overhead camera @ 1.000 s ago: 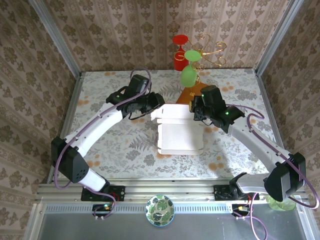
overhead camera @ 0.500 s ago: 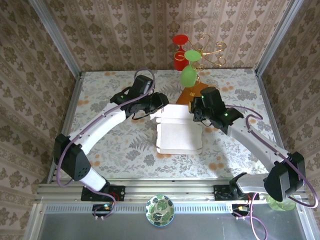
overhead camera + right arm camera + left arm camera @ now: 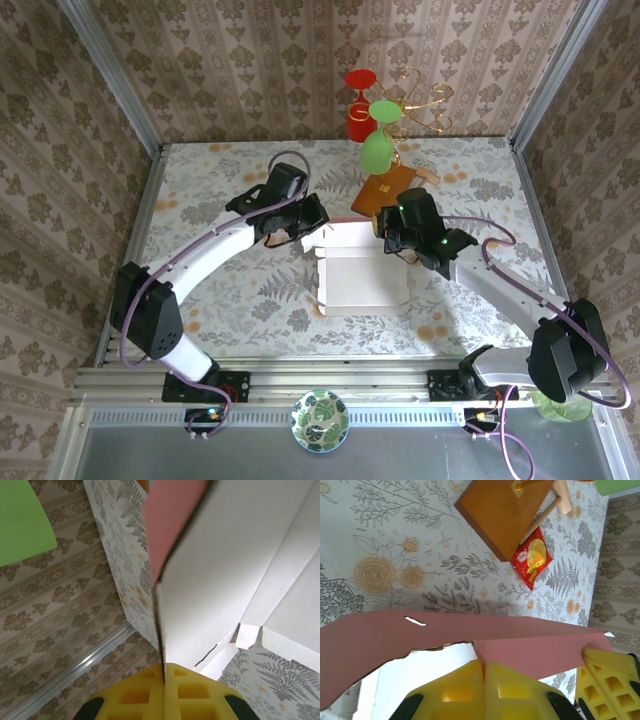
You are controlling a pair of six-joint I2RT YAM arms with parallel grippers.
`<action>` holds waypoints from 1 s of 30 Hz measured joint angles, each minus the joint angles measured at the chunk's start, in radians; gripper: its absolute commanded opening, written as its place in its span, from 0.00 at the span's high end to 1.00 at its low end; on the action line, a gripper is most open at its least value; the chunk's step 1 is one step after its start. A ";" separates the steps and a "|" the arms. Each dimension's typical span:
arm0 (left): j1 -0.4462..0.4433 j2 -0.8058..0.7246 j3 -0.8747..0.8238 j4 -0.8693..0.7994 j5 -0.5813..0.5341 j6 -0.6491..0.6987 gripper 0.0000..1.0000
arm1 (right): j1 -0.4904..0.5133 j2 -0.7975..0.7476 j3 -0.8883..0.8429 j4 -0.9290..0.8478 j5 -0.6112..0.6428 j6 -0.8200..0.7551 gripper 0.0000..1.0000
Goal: Fold the paper box
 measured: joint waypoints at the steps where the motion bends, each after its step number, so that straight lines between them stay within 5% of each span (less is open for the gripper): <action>1: 0.005 -0.001 -0.016 0.014 0.003 0.000 0.90 | 0.002 0.003 -0.021 0.033 0.000 -0.010 1.00; 7: 0.039 -0.013 -0.091 0.058 0.012 0.030 0.58 | 0.001 0.050 -0.132 0.223 0.006 -0.051 1.00; 18: 0.060 -0.323 -0.447 0.211 0.022 0.065 0.81 | 0.001 0.076 -0.211 0.420 0.032 -0.073 1.00; 24: 0.000 -0.263 -0.675 0.419 0.022 -0.003 0.81 | 0.000 0.107 -0.211 0.447 0.034 -0.074 1.00; 30: -0.093 -0.116 -0.726 0.647 -0.072 -0.039 0.67 | 0.000 0.107 -0.211 0.447 0.034 -0.074 1.00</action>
